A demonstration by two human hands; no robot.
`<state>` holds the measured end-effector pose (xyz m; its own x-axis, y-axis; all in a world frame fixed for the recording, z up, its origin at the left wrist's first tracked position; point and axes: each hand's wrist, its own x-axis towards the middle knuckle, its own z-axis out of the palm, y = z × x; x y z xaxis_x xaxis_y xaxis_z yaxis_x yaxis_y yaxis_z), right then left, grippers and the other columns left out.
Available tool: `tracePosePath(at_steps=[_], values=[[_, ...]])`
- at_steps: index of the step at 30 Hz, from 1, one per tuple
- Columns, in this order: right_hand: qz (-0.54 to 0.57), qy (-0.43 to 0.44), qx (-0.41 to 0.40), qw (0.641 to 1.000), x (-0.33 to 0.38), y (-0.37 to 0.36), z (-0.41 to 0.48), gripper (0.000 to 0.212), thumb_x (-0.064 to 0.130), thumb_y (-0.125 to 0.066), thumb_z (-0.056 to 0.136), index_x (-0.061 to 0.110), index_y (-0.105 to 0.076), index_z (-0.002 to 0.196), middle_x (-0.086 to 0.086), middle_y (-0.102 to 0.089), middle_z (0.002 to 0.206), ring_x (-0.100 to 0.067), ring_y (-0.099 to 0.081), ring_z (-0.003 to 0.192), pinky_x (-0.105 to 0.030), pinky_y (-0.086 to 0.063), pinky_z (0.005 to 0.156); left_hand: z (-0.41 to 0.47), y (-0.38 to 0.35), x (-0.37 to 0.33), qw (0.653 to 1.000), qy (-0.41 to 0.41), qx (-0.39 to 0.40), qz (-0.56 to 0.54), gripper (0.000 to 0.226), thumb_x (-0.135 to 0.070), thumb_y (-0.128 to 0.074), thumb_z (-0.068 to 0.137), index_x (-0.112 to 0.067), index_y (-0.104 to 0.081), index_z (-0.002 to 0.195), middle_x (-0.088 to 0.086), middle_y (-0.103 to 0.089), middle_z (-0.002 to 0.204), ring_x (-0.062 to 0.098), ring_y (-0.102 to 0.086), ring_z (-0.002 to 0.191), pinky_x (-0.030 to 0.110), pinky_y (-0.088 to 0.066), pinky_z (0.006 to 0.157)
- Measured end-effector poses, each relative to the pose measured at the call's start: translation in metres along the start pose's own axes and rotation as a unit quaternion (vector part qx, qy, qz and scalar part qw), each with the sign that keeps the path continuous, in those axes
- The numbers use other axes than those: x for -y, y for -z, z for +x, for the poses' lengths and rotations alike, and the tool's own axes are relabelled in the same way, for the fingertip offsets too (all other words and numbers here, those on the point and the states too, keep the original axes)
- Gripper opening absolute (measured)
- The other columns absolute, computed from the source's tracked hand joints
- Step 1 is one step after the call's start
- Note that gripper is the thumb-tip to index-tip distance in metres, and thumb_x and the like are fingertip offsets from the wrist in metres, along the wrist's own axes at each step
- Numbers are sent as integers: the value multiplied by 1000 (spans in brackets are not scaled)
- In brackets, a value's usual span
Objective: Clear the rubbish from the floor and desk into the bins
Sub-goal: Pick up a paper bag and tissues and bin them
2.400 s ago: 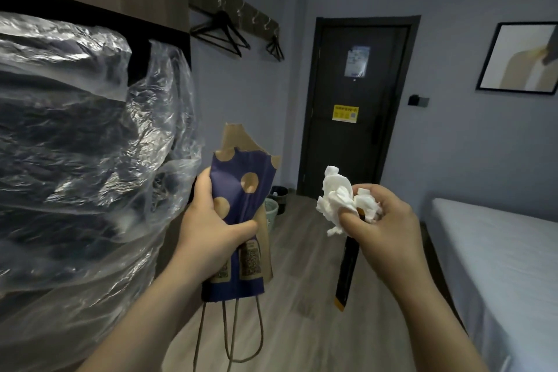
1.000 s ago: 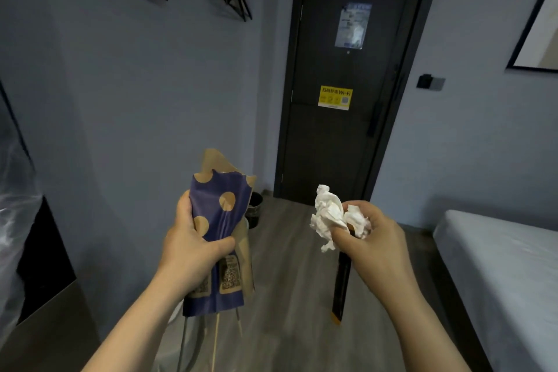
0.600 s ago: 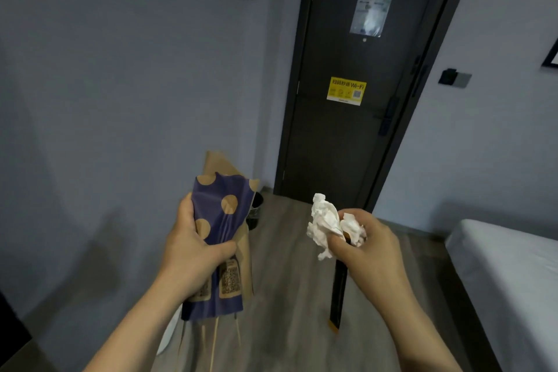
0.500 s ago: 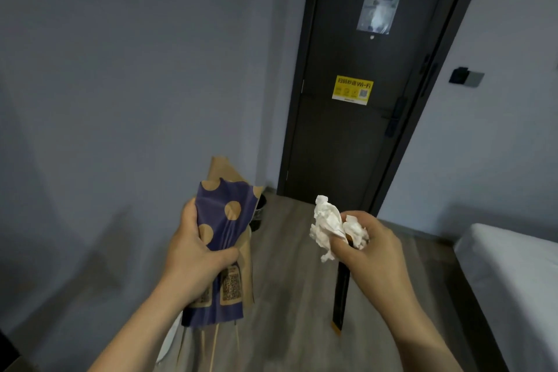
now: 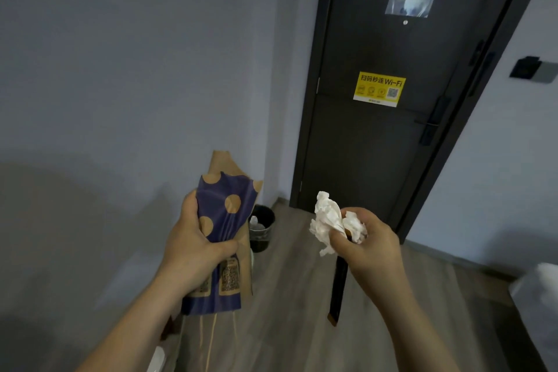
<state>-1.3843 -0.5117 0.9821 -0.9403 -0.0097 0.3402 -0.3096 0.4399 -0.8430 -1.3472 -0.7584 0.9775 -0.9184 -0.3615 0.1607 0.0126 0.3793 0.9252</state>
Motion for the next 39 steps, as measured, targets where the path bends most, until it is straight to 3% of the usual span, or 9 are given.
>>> tracePosePath(at_steps=[9,14,17,23,26,31,35,39], values=[[-24,-10,39,999,-63,-24,144,20,16,-69,81,34,-62,85,17,-65,80,-4,-63,72,-20,-51,58,136,-68,20,1000,17,-10,-9,91,1,-81,64,-29,-32,135,-20,-55,97,-4,-55,82,14,-40,59],[-34,-18,41,998,-98,-64,232,19,18,-70,82,34,-62,86,9,-65,74,-6,-62,69,-22,-51,56,234,-96,51,999,23,-8,-24,92,3,-80,65,-27,-32,136,-18,-57,101,-2,-58,84,13,-42,61],[-38,-31,39,998,-114,-97,292,19,16,-71,82,33,-63,85,7,-66,74,-7,-63,69,-27,-53,58,305,-106,72,999,32,-6,-30,89,3,-80,65,-31,-33,133,-17,-58,100,-1,-58,85,16,-42,60],[-43,-70,50,995,-135,-150,398,21,17,-72,82,35,-62,88,7,-67,76,-4,-64,69,-22,-54,59,435,-126,93,999,41,15,-22,87,5,-79,66,-38,-30,123,-23,-54,98,-7,-55,79,11,-44,57],[-47,-83,52,994,-154,-169,440,18,16,-71,82,30,-64,90,6,-67,74,-4,-63,69,-17,-51,57,485,-141,110,998,46,31,-23,88,2,-81,66,-38,-30,125,-25,-52,100,-4,-55,84,19,-47,64],[-57,-100,68,991,-194,-194,505,18,15,-71,82,28,-64,92,8,-65,74,-2,-62,69,-15,-48,54,549,-170,136,996,74,50,7,94,-8,-84,67,-30,-27,139,-31,-44,102,2,-51,87,13,-41,64],[-48,-99,105,988,-234,-217,562,32,12,-71,82,41,-57,85,12,-64,73,4,-62,70,-12,-46,54,600,-199,162,993,109,50,23,95,-13,-85,67,-31,-25,138,-32,-42,101,1,-51,87,17,-41,67],[-42,-107,148,982,-286,-235,625,36,9,-71,82,43,-56,84,13,-64,77,3,-63,74,-14,-50,58,649,-239,189,988,147,40,34,98,-16,-87,65,-26,-25,141,-28,-44,101,9,-50,93,23,-42,75]])
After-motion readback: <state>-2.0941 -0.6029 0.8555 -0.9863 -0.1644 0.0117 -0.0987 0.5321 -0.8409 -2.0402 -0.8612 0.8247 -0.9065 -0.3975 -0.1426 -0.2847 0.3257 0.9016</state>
